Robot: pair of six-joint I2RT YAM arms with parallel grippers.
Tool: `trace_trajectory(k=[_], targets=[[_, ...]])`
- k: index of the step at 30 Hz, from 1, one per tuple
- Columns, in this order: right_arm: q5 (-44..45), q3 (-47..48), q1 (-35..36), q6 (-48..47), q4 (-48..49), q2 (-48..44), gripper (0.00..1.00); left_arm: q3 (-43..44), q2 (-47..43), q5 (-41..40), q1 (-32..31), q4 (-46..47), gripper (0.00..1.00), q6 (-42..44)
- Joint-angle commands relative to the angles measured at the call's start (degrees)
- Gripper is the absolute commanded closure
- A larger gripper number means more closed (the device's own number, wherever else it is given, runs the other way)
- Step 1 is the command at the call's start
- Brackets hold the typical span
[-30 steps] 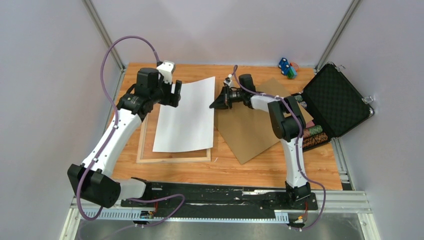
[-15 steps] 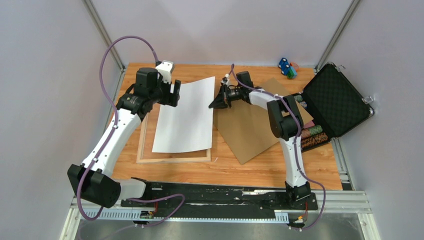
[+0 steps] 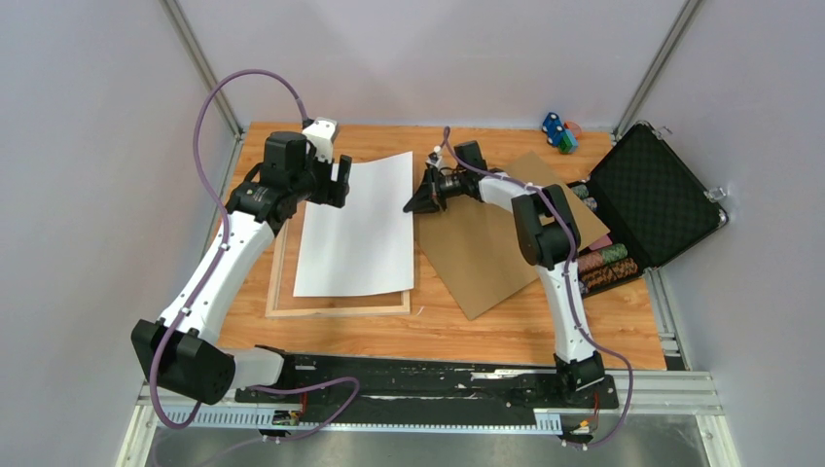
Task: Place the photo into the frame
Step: Turn over the photo from the photo frame.
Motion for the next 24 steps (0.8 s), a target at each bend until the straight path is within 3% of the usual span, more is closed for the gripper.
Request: trace_trajectory(k=[1, 8, 24], targets=[[-0.36, 0.05, 0.73, -0.12, 6.09, 0.63, 0.89, -0.35, -1.15, -0.34, 0.56, 1.98, 0.15, 0.78], [-0.49, -1.86, 1.61, 1.42, 12.34, 1.05, 0.79, -0.51, -1.71, -0.25, 0.70, 2.07, 0.15, 0.78], [1.01, -4.70, 4.19, 3.02, 18.80, 2.46, 0.73, -1.14, -2.65, -0.07, 1.08, 2.49, 0.15, 0.78]])
